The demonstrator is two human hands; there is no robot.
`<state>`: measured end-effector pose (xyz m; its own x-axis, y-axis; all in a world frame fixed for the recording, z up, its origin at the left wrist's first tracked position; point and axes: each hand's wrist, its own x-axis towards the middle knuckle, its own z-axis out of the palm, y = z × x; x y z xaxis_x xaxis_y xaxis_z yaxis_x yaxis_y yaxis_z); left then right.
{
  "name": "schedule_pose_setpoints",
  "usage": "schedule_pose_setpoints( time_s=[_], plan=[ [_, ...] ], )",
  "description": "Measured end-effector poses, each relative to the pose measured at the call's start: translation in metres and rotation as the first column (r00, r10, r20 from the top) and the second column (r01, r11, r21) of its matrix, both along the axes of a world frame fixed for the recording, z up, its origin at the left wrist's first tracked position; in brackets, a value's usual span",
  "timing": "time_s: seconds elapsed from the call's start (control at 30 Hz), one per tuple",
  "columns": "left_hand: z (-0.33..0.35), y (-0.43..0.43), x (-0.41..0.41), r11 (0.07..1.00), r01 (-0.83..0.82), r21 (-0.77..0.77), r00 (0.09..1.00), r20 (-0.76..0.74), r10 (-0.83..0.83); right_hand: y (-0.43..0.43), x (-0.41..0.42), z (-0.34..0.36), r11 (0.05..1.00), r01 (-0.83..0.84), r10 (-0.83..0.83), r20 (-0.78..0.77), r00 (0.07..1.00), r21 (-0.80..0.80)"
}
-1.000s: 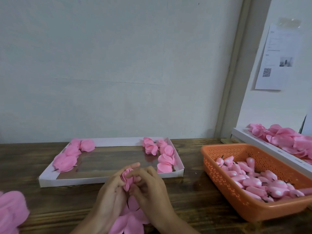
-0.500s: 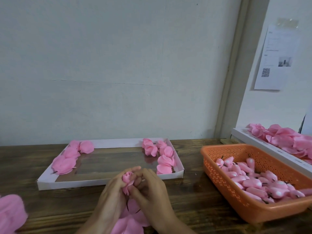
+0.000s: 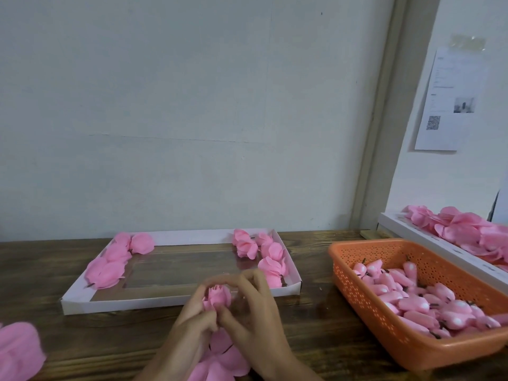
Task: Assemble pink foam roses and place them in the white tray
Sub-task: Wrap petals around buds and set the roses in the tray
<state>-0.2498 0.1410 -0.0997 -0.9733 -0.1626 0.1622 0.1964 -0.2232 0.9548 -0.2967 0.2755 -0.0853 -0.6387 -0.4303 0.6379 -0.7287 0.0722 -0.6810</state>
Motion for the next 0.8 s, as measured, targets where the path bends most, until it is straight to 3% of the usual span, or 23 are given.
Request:
schedule_pose_setpoints(
  time_s=[0.07, 0.17, 0.37, 0.53, 0.63, 0.8],
  plan=[
    [-0.007, -0.003, -0.006, 0.995, -0.039, 0.096, 0.999, -0.015, 0.041, 0.002, -0.003, 0.001, 0.999, -0.045, 0.045, -0.014, 0.999, -0.011],
    [-0.020, -0.019, -0.008, 0.998, -0.067, -0.017, 0.997, -0.046, 0.066, 0.003, -0.008, -0.001, 0.997, -0.078, 0.077, -0.029, 0.997, -0.011],
    [-0.031, -0.031, -0.007, 0.999, -0.030, -0.019, 0.999, 0.021, 0.031, 0.004, -0.009, -0.002, 0.987, -0.154, 0.158, 0.160, 0.974, -0.035],
    [-0.003, -0.016, 0.010, 0.990, -0.019, -0.137, 0.998, 0.056, 0.027, 0.003, -0.010, -0.001, 0.969, -0.230, 0.246, 0.273, 0.930, -0.091],
    [0.000, -0.006, -0.002, 0.994, -0.102, -0.038, 0.994, 0.041, 0.103, 0.003, -0.012, -0.001, 0.947, -0.273, 0.316, 0.335, 0.888, -0.171],
    [0.012, 0.003, 0.011, 0.999, -0.040, 0.025, 0.998, 0.045, 0.038, 0.005, -0.015, 0.000, 0.877, -0.378, 0.474, 0.409, 0.780, -0.296]
  ],
)
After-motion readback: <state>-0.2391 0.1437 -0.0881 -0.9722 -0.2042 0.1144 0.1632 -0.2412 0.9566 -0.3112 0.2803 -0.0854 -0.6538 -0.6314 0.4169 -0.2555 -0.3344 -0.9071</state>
